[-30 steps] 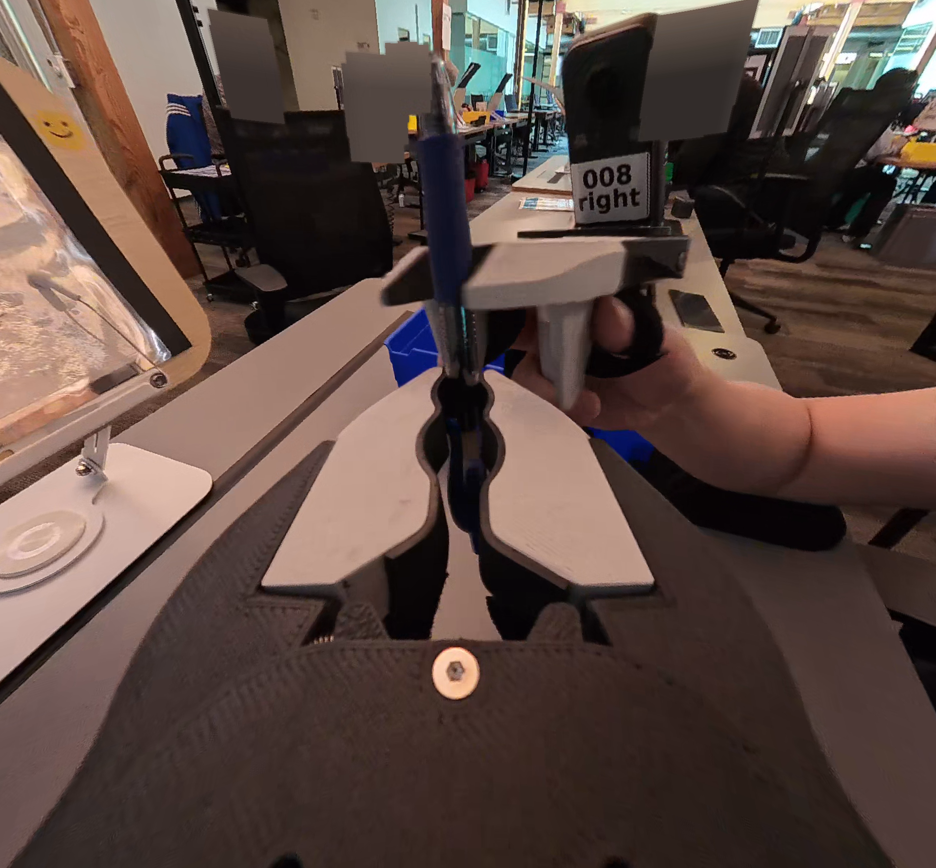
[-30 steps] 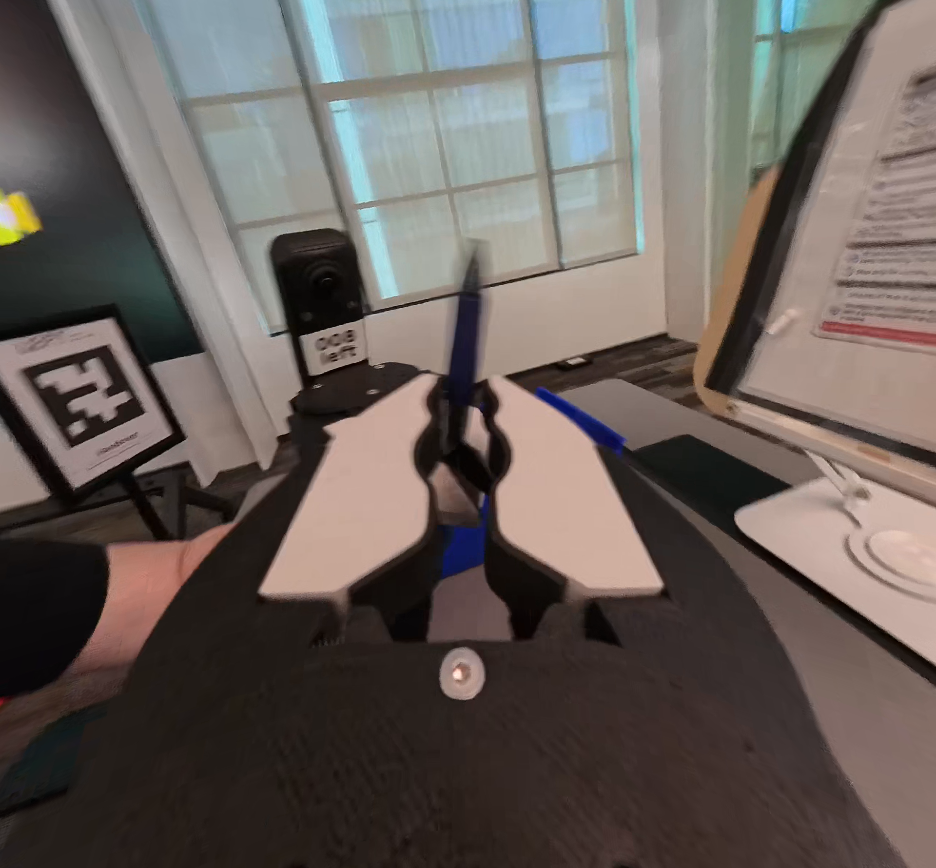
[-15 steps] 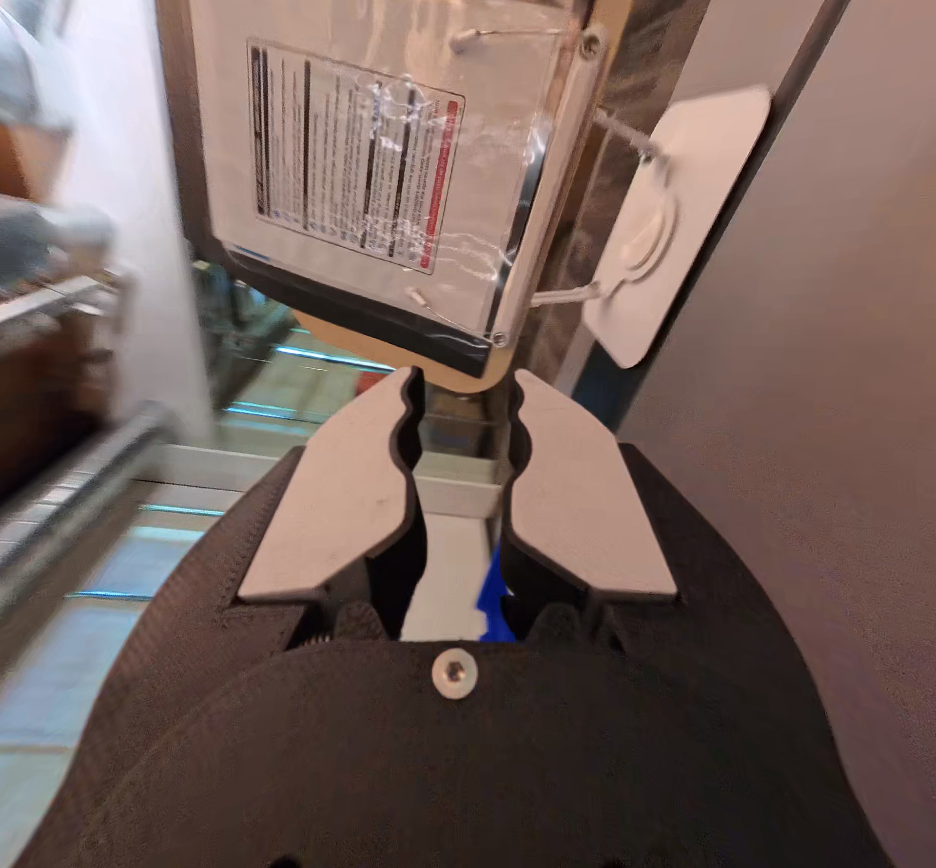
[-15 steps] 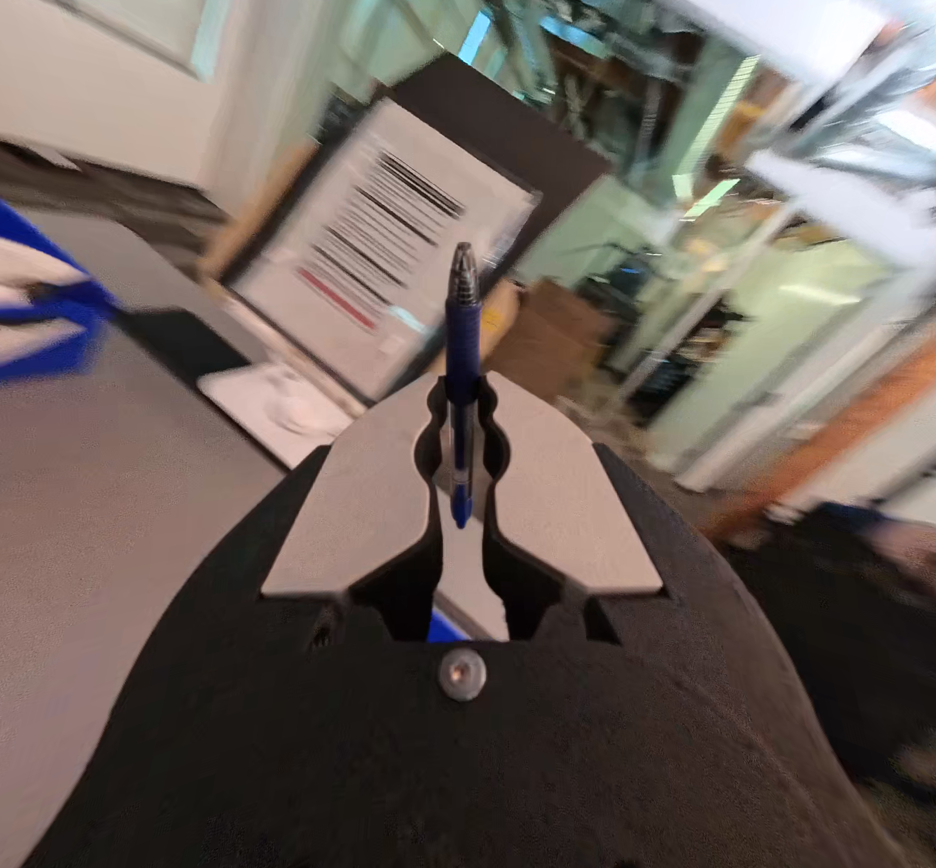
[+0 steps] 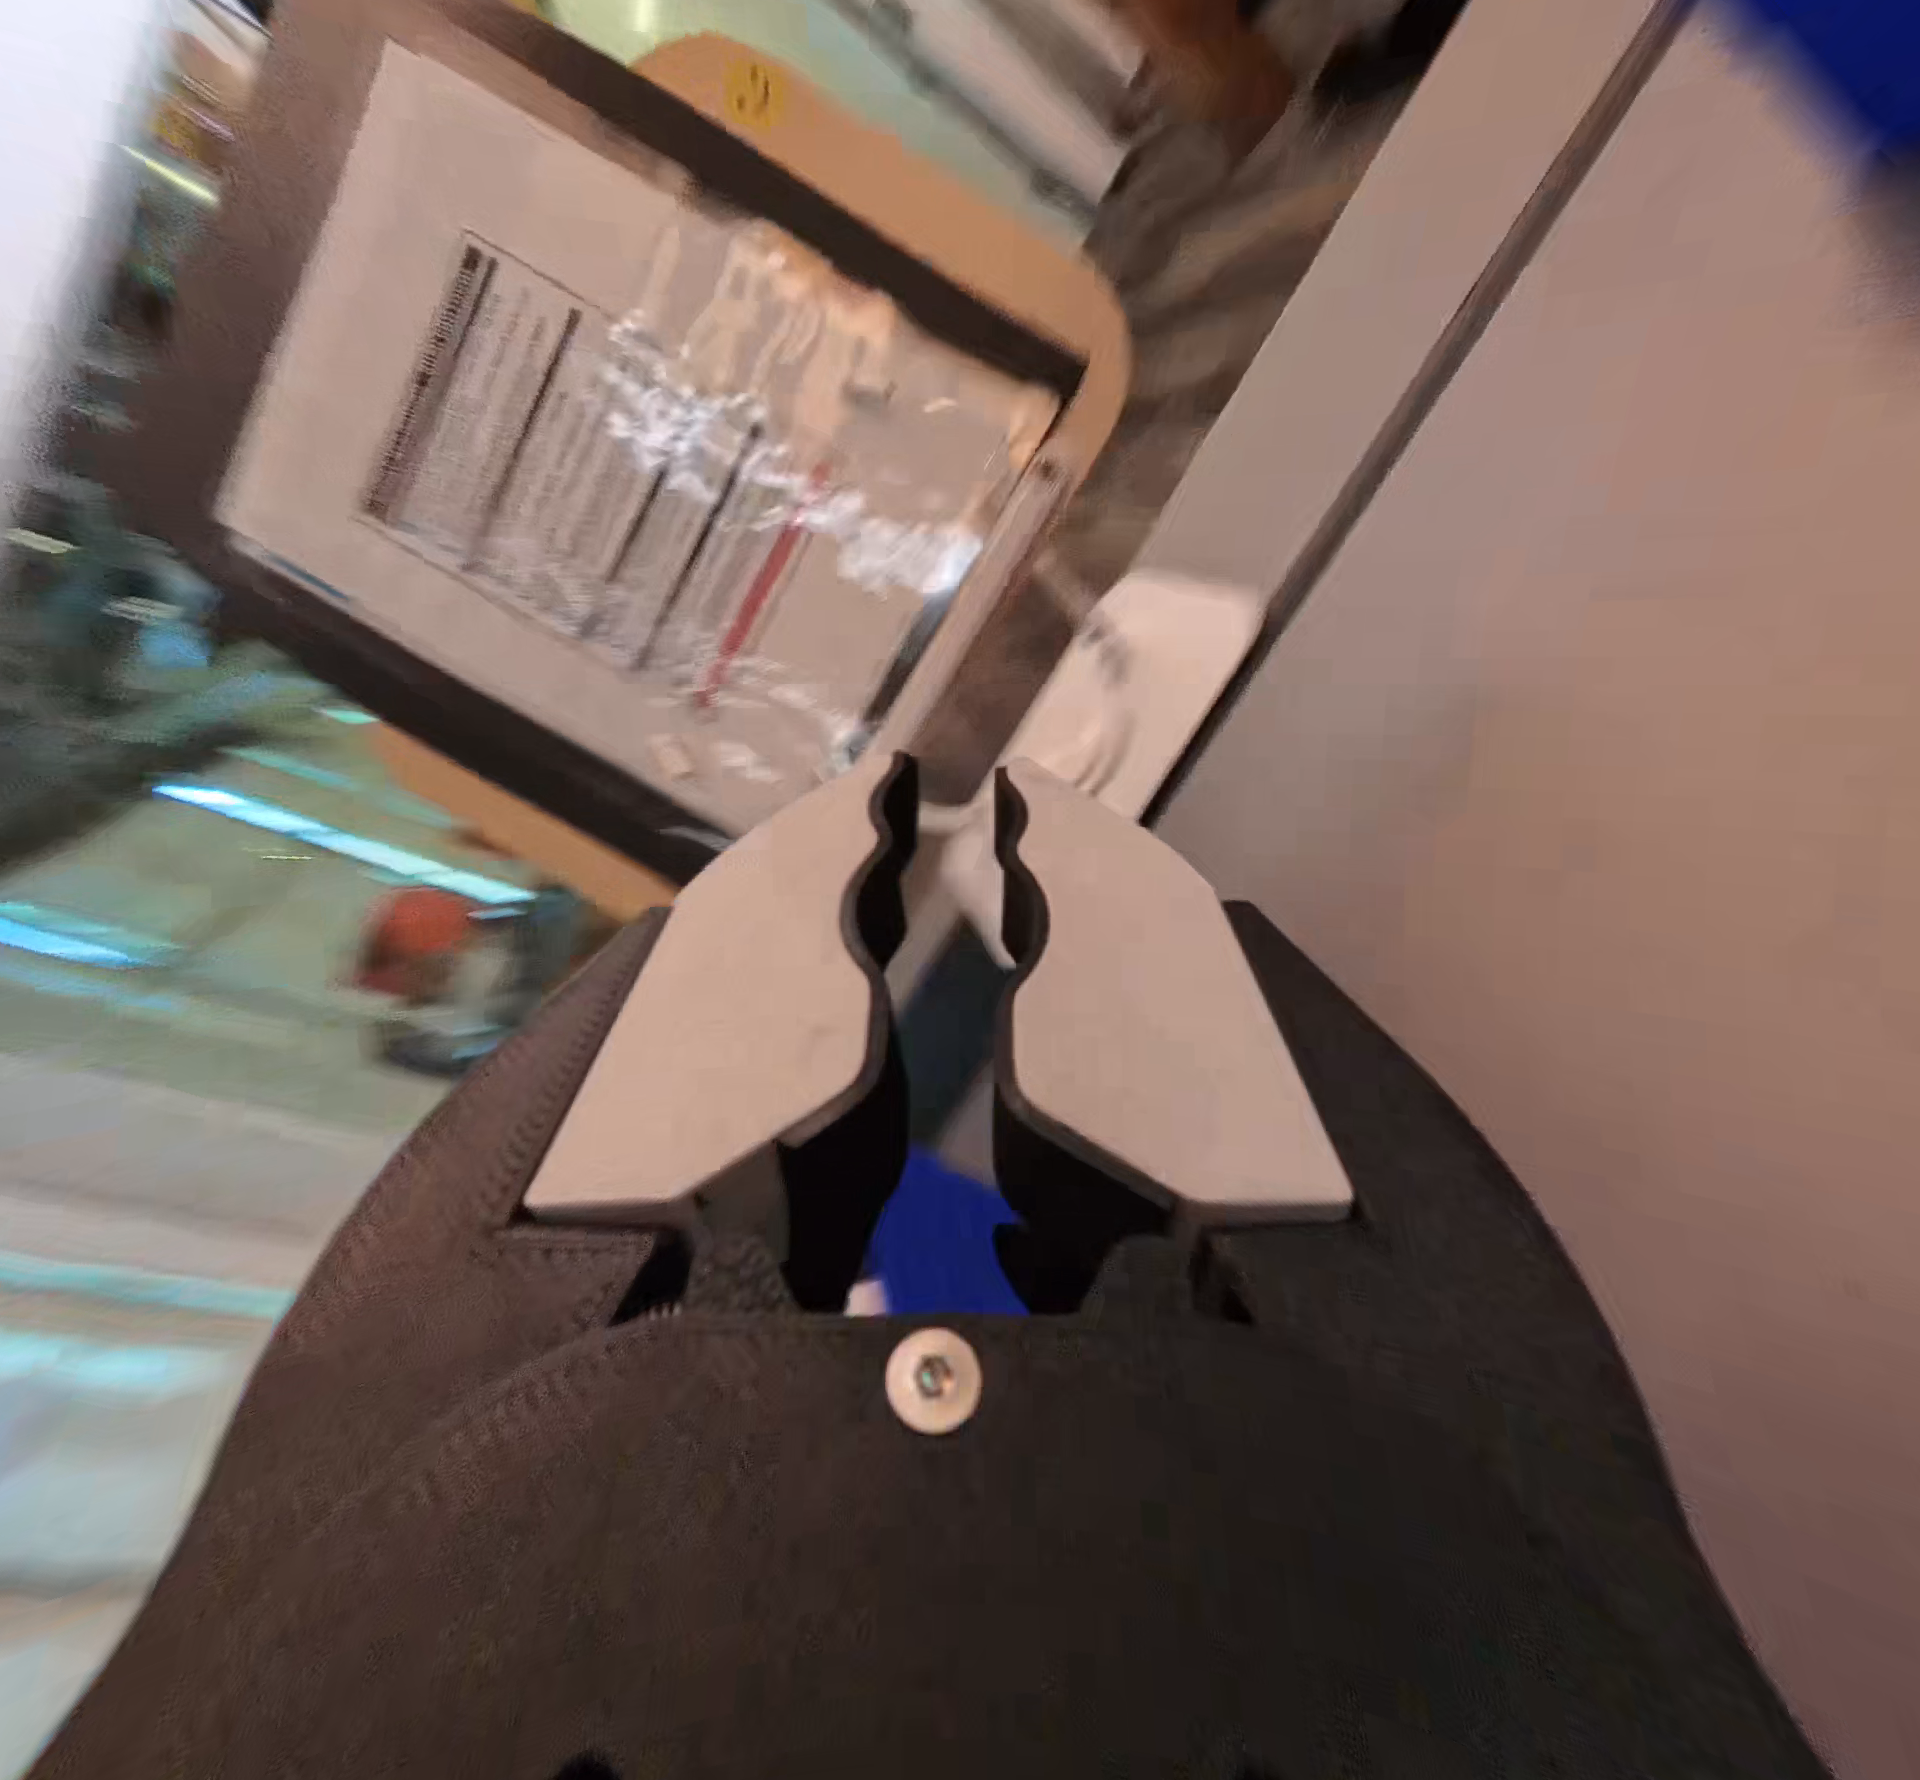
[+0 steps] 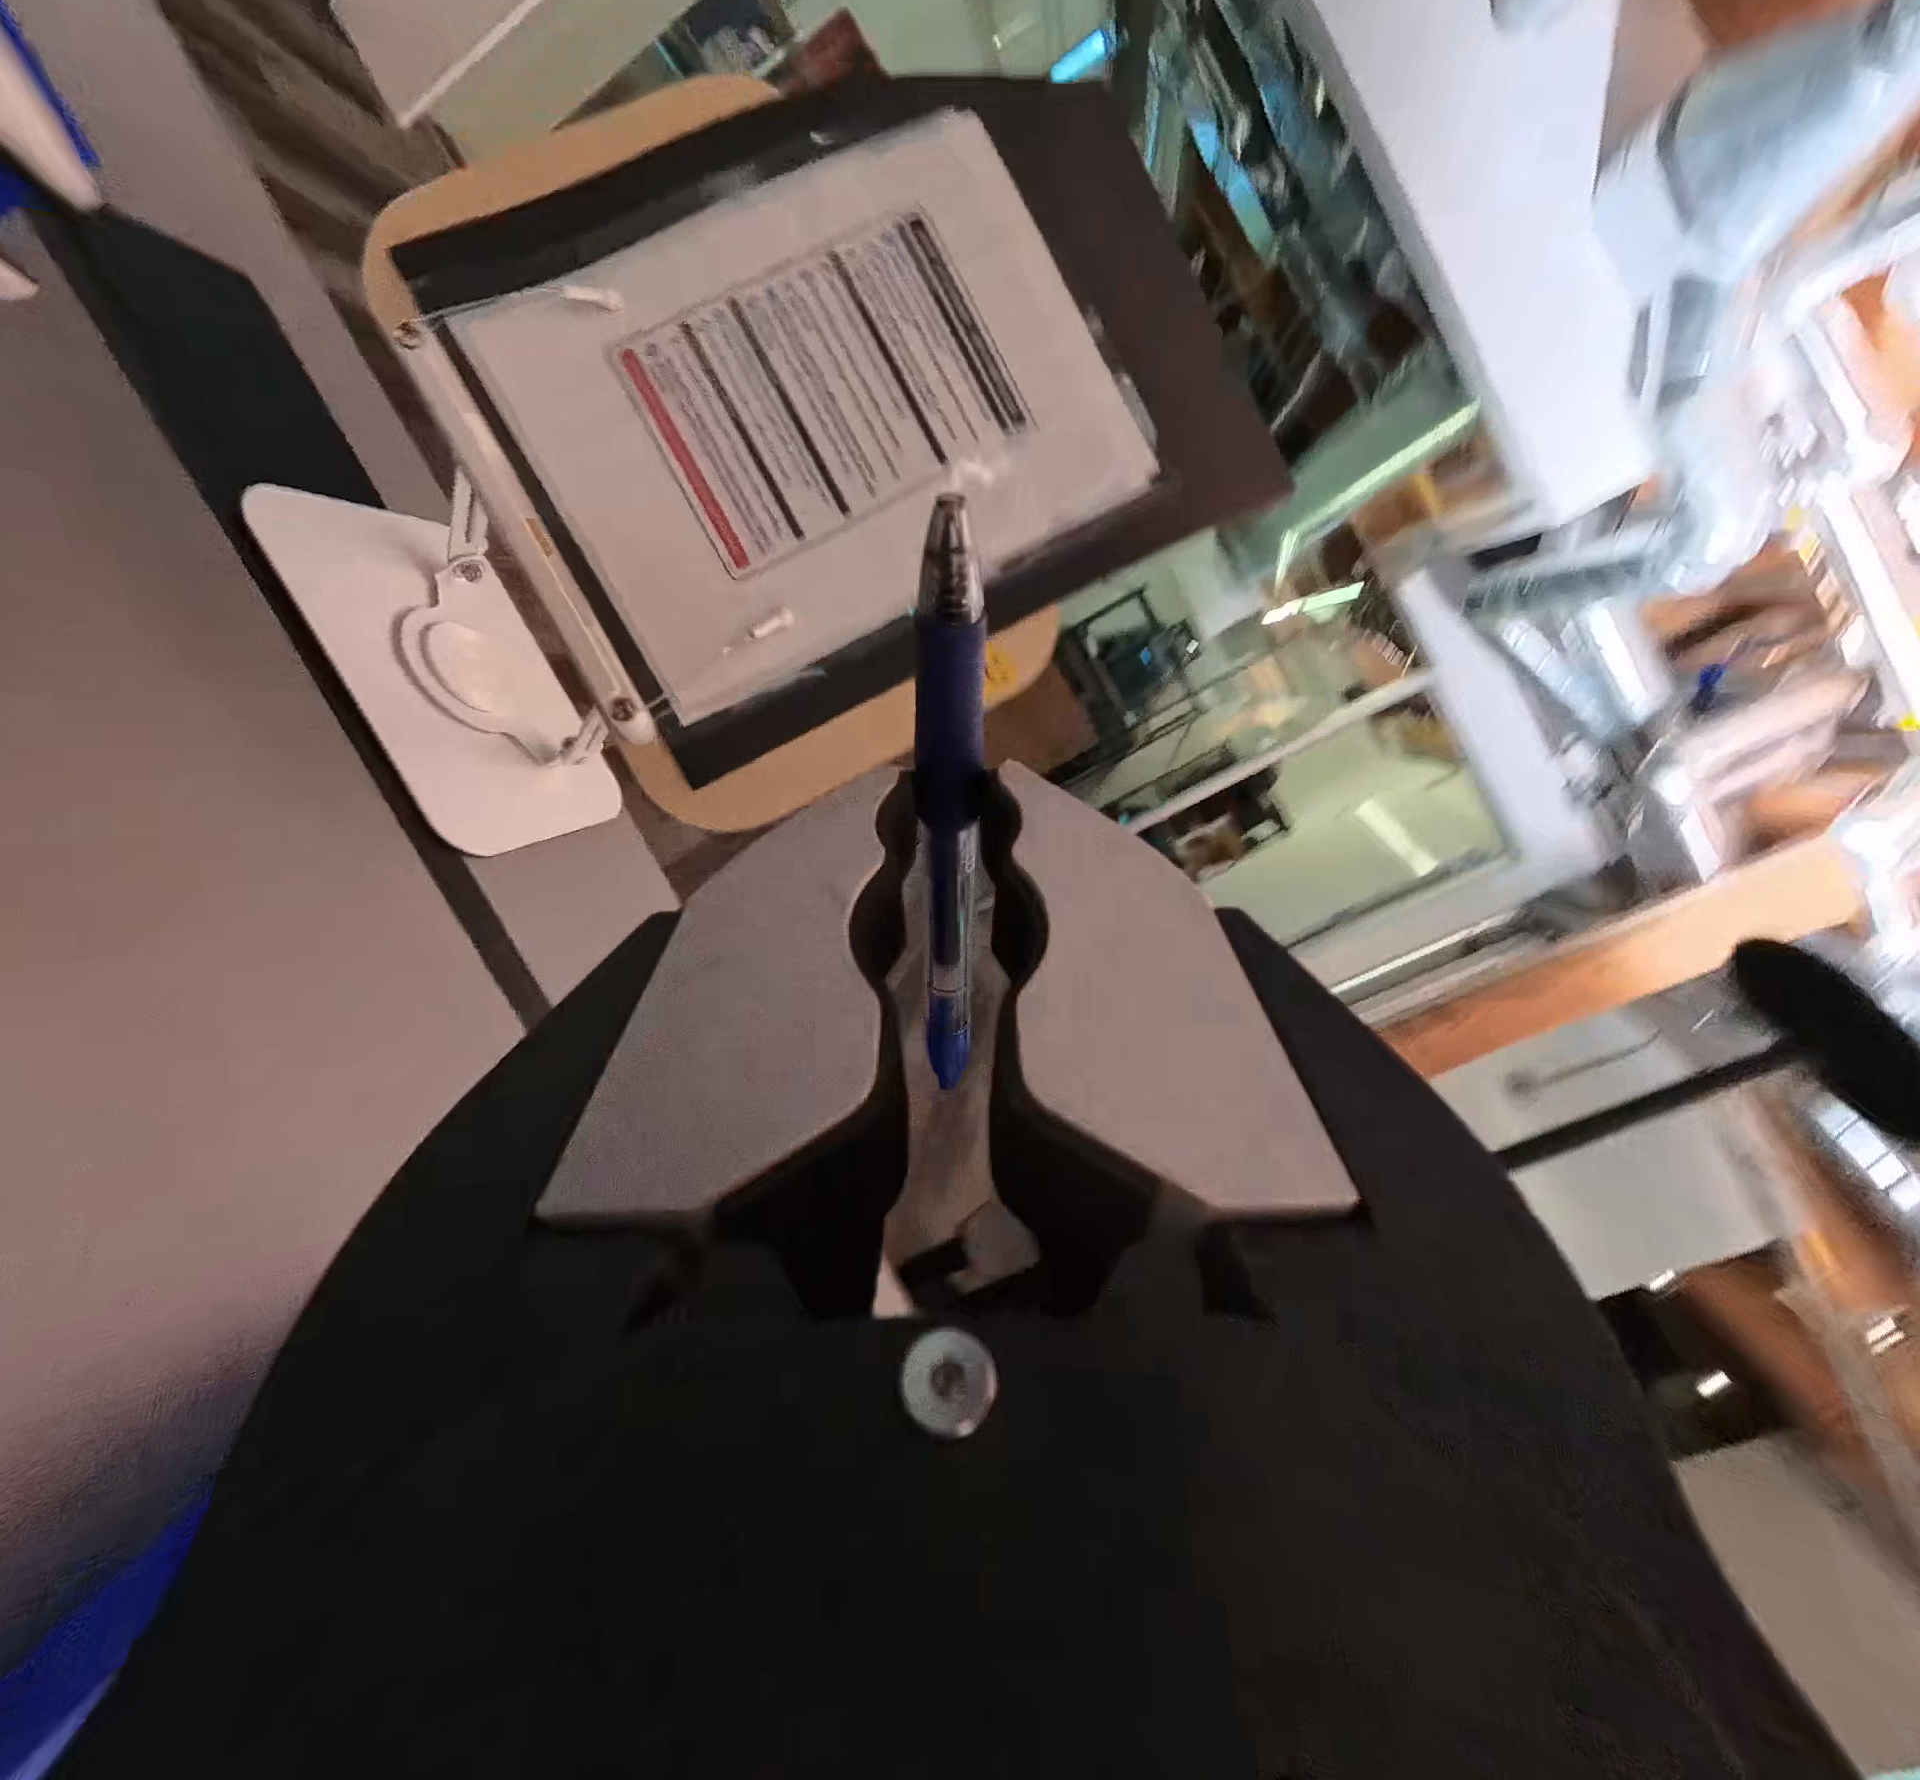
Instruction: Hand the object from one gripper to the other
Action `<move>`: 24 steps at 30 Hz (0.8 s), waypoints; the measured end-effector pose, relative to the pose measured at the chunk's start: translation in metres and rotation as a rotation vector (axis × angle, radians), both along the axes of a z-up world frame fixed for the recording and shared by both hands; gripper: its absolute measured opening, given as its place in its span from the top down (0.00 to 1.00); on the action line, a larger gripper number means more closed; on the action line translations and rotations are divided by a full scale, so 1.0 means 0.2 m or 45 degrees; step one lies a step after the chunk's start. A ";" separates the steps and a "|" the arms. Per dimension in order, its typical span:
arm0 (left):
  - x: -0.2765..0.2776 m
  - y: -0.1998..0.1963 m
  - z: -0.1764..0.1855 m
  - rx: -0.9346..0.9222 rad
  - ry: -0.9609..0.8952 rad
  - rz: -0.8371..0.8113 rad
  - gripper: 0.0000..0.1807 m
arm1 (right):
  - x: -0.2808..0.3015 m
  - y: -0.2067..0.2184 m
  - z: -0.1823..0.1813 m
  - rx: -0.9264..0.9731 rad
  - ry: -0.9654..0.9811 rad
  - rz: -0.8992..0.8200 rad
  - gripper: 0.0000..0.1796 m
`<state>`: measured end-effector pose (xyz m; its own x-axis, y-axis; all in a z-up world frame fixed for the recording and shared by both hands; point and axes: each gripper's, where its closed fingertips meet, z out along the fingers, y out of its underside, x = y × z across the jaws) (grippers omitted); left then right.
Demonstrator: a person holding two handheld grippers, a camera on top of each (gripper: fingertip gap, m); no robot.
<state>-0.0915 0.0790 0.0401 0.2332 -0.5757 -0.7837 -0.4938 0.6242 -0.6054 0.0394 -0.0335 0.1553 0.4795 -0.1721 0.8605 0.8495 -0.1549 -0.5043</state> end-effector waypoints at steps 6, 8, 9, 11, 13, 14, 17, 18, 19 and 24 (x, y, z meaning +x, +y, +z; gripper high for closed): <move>-0.04 -0.25 0.28 -0.913 -0.487 -0.506 0.67 | -0.33 0.22 -0.15 0.003 -0.482 0.052 0.93; -0.06 -0.30 0.33 -1.105 -0.550 -0.643 0.63 | -0.39 0.25 -0.19 -0.004 -0.560 0.056 0.93; -0.07 -0.31 0.34 -1.158 -0.568 -0.665 0.64 | -0.42 0.26 -0.21 -0.006 -0.585 0.064 0.93; -0.06 -0.30 0.34 -1.179 -0.581 -0.660 0.65 | -0.47 0.28 -0.23 -0.006 -0.633 0.077 0.93; -0.06 -0.30 0.32 -1.164 -0.568 -0.653 0.68 | -0.50 0.30 -0.26 -0.018 -0.672 0.083 0.93; -0.05 -0.31 0.31 -1.161 -0.551 -0.650 0.69 | -0.52 0.30 -0.27 -0.025 -0.682 0.085 0.93; -0.02 -0.32 0.25 -1.164 -0.485 -0.633 0.71 | -0.56 0.32 -0.30 -0.048 -0.693 0.101 0.93; -0.01 -0.31 0.23 -1.166 -0.472 -0.615 0.72 | -0.57 0.33 -0.31 -0.057 -0.699 0.107 0.93; -0.01 -0.30 0.22 -1.169 -0.468 -0.611 0.74 | -0.58 0.33 -0.33 -0.063 -0.708 0.117 0.93; 0.01 -0.30 0.15 -1.156 -0.359 -0.613 0.94 | -0.60 0.36 -0.37 -0.104 -0.651 0.139 0.92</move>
